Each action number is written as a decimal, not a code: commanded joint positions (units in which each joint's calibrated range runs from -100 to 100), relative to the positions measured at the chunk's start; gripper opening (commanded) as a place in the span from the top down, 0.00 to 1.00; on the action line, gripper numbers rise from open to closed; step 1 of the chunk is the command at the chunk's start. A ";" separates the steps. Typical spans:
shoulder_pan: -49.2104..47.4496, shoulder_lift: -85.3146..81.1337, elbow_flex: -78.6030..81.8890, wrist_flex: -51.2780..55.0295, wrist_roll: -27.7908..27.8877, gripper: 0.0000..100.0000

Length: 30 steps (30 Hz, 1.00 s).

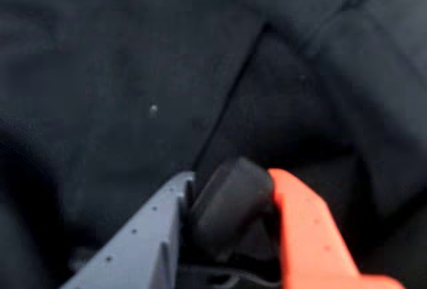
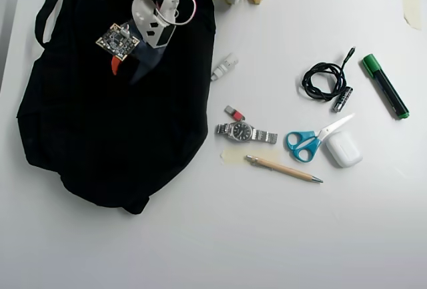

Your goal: Put the black bike light into the black bag

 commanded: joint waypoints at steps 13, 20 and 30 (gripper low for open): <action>-21.72 -41.50 2.10 27.63 -8.99 0.58; -48.43 -76.43 24.38 31.94 -14.66 0.98; -53.81 -81.16 47.56 16.69 -14.40 0.98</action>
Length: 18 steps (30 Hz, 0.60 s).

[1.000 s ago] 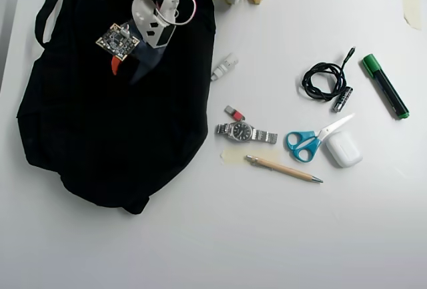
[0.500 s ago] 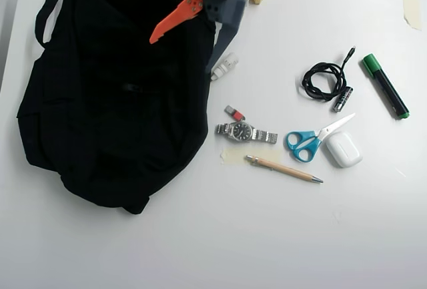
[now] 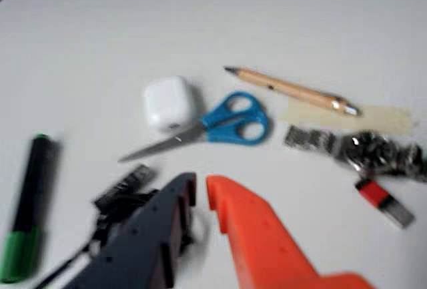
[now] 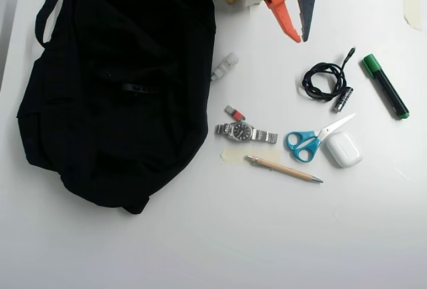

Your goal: Put the black bike light into the black bag

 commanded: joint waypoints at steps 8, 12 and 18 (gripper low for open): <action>1.72 -0.85 19.84 -17.94 0.17 0.98; 4.79 0.32 25.59 -22.85 -0.04 0.98; 13.09 0.40 25.50 -13.55 0.17 0.98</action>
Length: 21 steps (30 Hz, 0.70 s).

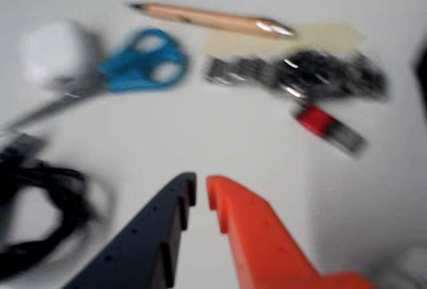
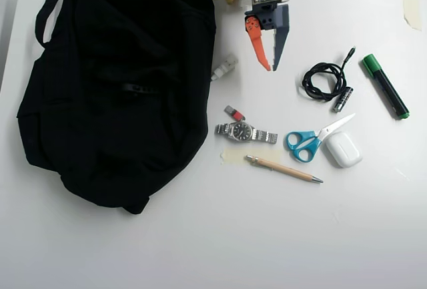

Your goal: Put the black bike light into the black bag

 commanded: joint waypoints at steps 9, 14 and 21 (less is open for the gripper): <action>13.25 -0.19 1.01 22.77 0.06 0.98; 13.40 -1.10 1.01 24.50 0.11 0.98; 13.40 -1.02 1.01 24.50 0.11 0.98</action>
